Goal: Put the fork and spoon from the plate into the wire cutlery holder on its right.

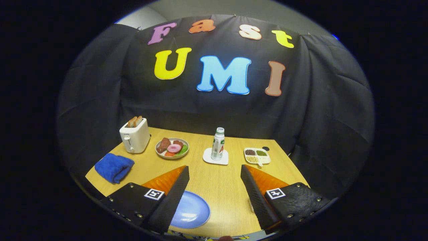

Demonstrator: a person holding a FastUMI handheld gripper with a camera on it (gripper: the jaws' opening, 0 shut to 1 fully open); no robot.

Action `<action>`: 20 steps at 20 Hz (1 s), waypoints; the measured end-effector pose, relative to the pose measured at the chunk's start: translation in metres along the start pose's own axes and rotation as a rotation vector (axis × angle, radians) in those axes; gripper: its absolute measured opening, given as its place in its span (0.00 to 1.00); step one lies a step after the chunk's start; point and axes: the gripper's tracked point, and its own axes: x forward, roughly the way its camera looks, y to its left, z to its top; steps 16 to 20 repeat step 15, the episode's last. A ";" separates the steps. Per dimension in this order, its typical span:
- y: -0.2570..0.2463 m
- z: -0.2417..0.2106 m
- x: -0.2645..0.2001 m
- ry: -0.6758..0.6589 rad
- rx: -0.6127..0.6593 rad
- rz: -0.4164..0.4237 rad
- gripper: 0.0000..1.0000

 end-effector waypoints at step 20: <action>0.056 0.056 0.008 -0.284 0.049 0.071 0.95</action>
